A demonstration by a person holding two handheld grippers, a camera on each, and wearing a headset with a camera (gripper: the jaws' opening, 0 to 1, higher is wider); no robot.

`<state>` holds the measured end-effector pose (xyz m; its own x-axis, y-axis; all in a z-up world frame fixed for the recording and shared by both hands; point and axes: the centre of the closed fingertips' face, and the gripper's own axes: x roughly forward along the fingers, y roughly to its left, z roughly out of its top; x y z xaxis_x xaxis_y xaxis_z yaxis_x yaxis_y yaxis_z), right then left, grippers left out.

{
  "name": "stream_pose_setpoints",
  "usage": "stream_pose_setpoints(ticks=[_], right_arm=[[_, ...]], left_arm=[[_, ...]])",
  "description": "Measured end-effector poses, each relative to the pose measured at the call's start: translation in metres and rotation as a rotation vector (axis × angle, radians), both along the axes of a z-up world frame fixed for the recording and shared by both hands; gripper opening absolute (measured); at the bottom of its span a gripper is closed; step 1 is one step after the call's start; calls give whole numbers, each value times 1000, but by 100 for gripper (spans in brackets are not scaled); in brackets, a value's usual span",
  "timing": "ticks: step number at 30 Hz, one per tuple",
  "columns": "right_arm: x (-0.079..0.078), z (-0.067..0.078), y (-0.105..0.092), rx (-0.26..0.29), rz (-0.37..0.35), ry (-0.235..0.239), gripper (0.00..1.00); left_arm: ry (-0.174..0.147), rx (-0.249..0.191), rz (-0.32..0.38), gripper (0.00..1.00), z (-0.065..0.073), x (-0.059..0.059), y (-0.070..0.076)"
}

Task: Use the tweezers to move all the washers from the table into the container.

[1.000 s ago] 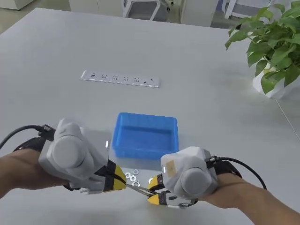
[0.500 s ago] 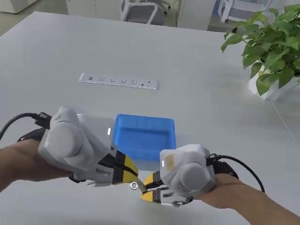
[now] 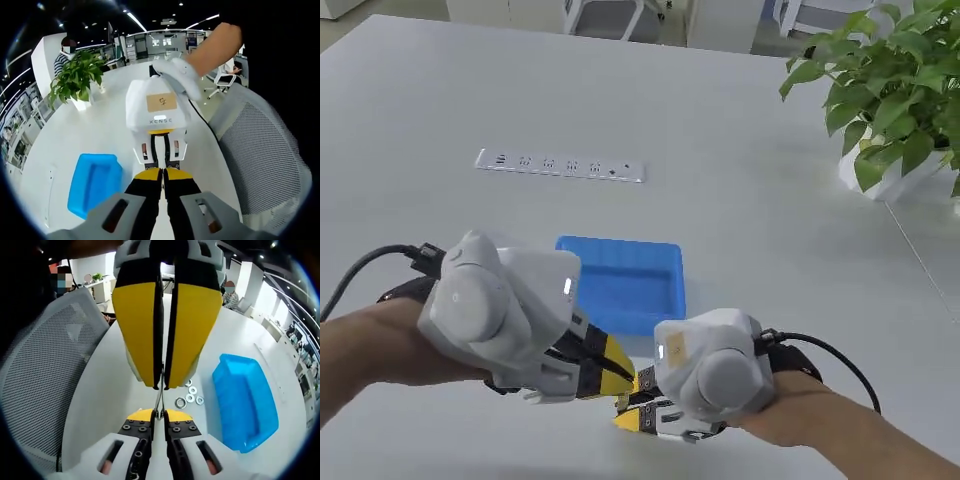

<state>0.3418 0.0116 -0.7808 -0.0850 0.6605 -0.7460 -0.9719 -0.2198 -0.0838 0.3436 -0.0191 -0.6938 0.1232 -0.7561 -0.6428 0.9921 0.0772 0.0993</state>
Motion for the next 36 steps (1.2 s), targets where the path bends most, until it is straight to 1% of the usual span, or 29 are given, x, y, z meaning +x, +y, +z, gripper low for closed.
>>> stream_pose_setpoints(ticks=[1, 3, 12, 20, 27, 36], right_arm=[[0, 0, 0, 2, 0, 1, 9], [0, 0, 0, 3, 4, 1, 9], [2, 0, 1, 7, 8, -4, 11], [6, 2, 2, 11, 14, -24, 12], [14, 6, 2, 18, 2, -35, 12], [23, 7, -1, 19, -18, -44, 12]], left_arm=[[-1, 17, -8, 6, -4, -1, 2], [-1, 25, -7, 6, -7, 0, 3], [13, 22, 2, 5, -7, 2, 6], [5, 19, 5, 5, -4, 4, 8], [-6, 17, 11, 5, 0, 11, 10], [-15, 11, 10, 5, 2, 20, 8]])
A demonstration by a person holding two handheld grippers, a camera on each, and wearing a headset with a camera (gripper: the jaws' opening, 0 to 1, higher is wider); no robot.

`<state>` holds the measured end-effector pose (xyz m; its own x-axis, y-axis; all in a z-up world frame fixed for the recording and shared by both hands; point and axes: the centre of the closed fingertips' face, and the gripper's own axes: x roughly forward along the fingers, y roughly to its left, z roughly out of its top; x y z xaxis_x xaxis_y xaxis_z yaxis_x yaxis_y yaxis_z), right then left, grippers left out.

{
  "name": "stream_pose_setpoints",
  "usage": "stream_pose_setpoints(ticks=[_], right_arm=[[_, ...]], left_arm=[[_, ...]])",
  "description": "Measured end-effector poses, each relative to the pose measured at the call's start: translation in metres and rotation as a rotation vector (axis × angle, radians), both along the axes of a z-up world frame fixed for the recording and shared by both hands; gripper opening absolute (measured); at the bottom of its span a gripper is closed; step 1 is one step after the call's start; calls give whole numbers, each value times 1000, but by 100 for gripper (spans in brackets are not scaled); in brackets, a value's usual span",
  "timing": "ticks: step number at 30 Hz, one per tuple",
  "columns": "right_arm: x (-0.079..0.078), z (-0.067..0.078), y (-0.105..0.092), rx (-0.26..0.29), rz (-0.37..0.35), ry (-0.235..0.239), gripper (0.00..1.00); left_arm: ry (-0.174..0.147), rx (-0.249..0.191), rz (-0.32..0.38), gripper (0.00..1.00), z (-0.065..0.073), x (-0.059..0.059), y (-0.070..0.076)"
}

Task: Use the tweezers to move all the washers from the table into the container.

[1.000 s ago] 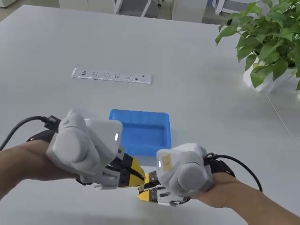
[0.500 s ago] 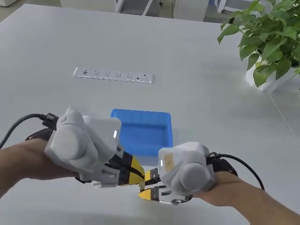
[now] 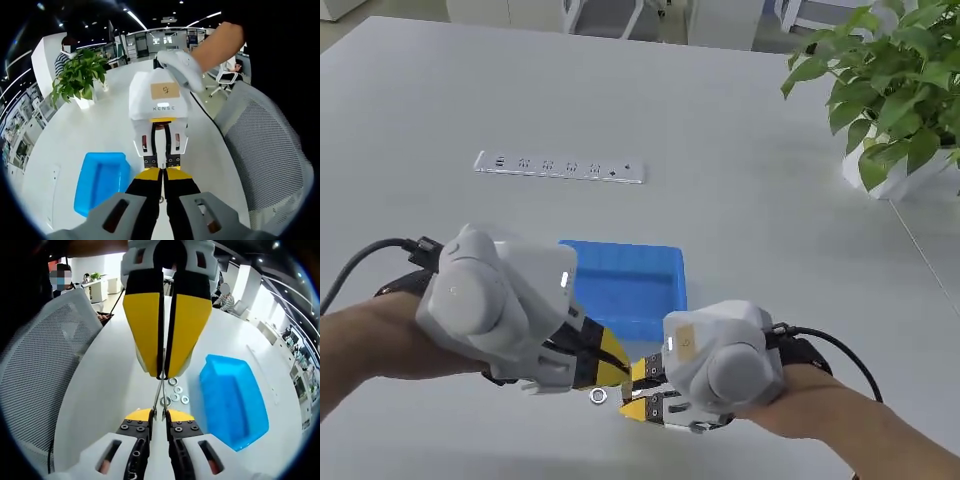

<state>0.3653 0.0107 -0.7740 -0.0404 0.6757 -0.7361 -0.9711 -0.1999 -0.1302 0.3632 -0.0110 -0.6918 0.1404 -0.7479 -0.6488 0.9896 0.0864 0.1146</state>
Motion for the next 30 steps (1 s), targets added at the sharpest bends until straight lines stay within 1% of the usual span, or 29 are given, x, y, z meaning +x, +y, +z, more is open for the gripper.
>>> stream_pose_setpoints(ticks=[8, 15, 25, 30], right_arm=[[7, -3, -3, -6, -16, -7, 12], [13, -4, -3, -1, -33, -6, 12], [16, -9, -7, -14, -43, -4, 14], [16, -10, -6, -14, -46, -1, 14]], left_arm=[[-2, 8, -11, 5, 0, 7, -1], [-6, 1, -18, 5, 0, 12, -3], [0, -1, -27, 5, 0, 12, -8], [3, 16, -33, 5, -5, 12, -7]])
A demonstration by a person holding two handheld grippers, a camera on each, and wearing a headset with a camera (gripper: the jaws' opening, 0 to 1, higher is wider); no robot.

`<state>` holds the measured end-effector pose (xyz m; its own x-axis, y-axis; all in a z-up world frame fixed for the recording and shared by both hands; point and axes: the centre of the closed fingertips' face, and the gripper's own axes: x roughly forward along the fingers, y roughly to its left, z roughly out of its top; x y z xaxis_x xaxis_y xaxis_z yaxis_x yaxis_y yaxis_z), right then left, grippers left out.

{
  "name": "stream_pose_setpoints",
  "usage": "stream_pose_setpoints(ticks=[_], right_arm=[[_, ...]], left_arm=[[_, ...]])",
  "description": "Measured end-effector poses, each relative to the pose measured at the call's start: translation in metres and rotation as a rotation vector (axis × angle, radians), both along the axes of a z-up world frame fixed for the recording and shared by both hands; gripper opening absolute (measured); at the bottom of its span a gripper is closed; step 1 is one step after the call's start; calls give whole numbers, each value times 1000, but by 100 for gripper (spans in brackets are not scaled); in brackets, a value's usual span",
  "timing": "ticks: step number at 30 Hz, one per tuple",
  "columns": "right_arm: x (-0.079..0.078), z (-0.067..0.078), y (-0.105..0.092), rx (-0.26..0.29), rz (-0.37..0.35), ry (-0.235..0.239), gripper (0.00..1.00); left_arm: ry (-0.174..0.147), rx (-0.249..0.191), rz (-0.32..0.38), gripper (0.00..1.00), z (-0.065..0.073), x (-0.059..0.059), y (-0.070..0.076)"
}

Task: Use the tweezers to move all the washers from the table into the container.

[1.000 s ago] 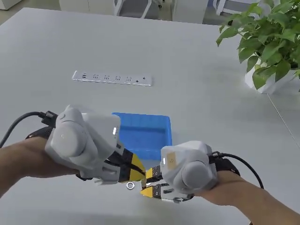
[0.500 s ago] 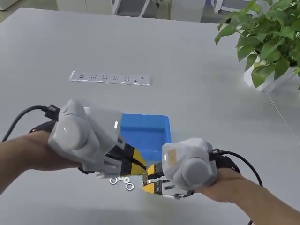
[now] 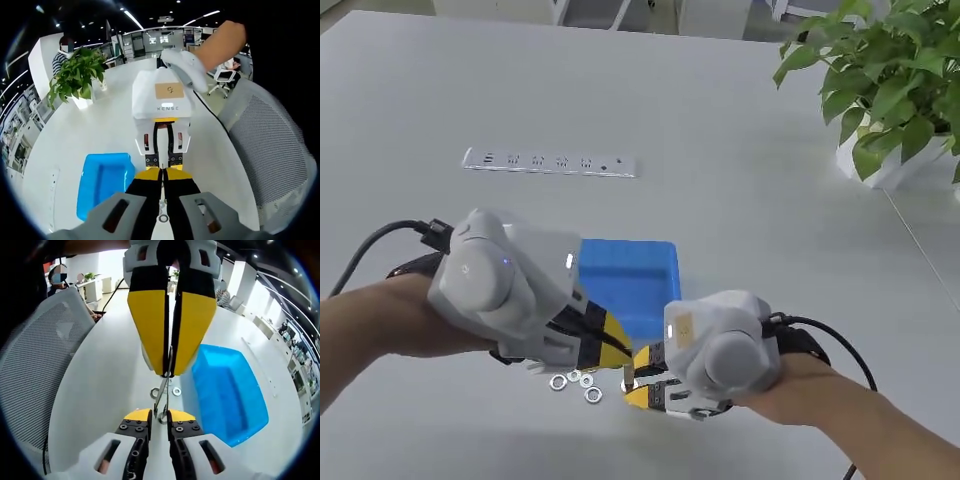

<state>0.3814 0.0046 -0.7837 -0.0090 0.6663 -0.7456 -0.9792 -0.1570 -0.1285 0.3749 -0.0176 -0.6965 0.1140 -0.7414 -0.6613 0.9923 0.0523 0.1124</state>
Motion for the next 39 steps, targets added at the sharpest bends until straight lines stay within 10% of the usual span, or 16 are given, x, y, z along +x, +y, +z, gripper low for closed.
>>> stream_pose_setpoints(ticks=[39], right_arm=[[3, 7, 0, 35, -120, 95, 8]], left_arm=[[19, -17, 15, 5, -5, 12, 0]])
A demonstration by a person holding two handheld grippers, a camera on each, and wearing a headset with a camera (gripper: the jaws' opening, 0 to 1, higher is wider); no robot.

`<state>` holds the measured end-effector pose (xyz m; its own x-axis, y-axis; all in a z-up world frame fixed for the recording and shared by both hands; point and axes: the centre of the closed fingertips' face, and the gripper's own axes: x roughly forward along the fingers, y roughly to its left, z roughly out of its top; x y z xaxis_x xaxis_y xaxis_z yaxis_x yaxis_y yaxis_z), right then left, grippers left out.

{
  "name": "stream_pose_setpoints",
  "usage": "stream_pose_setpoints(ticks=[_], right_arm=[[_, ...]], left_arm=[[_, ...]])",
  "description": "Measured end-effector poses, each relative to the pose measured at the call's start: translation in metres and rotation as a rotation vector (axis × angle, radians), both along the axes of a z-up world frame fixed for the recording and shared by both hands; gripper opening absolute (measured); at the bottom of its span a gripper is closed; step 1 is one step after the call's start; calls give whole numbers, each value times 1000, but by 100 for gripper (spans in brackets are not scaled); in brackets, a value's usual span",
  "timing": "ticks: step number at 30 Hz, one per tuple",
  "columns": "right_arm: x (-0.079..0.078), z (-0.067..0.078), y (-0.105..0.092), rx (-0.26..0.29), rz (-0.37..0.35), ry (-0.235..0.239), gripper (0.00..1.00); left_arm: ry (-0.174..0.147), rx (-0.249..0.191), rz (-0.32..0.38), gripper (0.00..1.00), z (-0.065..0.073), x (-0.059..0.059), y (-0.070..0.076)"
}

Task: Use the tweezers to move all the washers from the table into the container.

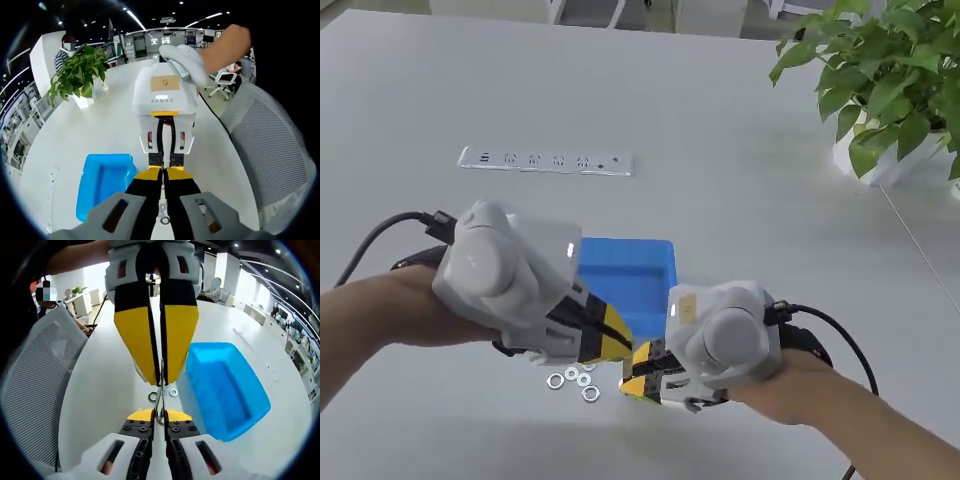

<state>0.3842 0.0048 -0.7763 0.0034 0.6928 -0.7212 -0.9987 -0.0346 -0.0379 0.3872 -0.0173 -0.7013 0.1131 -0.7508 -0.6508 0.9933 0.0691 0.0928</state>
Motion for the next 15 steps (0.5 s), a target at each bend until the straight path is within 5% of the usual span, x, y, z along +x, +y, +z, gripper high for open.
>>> stream_pose_setpoints(ticks=[8, 15], right_arm=[[0, 0, 0, -6, 3, -4, 7], [-1, 0, 0, -7, 0, -6, 7]], left_arm=[[-1, 3, 10, 6, 1, -1, 1], [3, -22, 46, 17, 10, -1, 6]])
